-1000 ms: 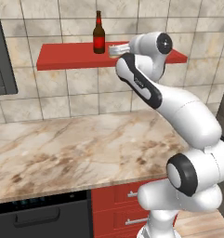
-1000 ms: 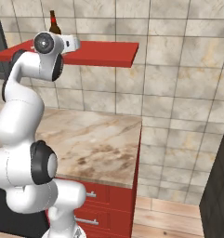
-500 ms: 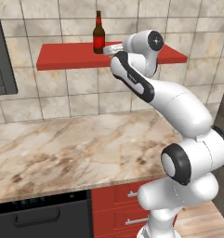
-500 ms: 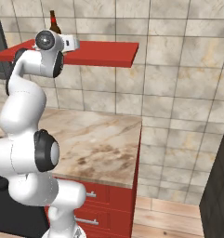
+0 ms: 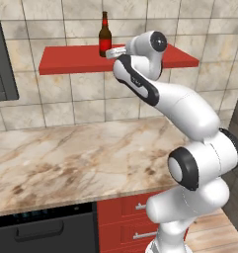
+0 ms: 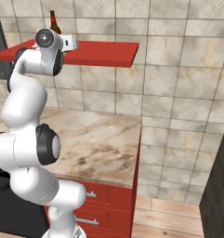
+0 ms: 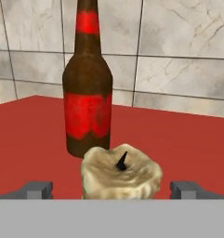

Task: Get the candle and the beer from the cabinet and move them to the dining counter.

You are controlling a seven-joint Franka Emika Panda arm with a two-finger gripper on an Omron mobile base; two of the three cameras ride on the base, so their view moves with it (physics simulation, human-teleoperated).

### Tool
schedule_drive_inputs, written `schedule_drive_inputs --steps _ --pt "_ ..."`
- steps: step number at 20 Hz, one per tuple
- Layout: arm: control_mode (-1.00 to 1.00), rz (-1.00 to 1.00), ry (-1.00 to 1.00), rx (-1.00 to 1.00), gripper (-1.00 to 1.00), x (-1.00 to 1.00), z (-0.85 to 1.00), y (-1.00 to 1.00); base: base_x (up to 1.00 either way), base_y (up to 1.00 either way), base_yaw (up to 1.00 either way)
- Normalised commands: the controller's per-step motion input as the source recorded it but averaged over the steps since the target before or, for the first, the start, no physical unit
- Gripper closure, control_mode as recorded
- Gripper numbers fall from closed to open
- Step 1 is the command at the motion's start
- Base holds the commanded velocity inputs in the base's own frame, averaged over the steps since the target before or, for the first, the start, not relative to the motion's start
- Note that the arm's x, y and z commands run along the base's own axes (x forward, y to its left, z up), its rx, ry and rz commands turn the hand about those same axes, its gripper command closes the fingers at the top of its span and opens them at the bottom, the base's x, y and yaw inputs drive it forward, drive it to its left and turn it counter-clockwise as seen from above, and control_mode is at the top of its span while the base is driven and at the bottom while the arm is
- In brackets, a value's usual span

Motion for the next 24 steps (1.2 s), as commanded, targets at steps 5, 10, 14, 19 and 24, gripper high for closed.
schedule_drive_inputs --steps 5,10,14,19,24 --pt "-1.00 0.00 0.02 0.00 -1.00 0.17 -0.06 0.00 0.00 0.00 0.00" --pt "-1.00 0.00 0.01 0.00 1.00 0.04 -0.05 0.00 0.00 0.00 0.00" --pt "-1.00 0.00 0.01 0.00 1.00 0.00 -0.01 0.00 0.00 0.00 0.00" --pt "-1.00 0.00 0.00 0.00 1.00 -0.07 0.01 0.00 0.00 0.00 0.00" --pt "-1.00 0.00 -0.02 0.00 1.00 -0.39 0.29 0.00 0.00 0.00 0.00"
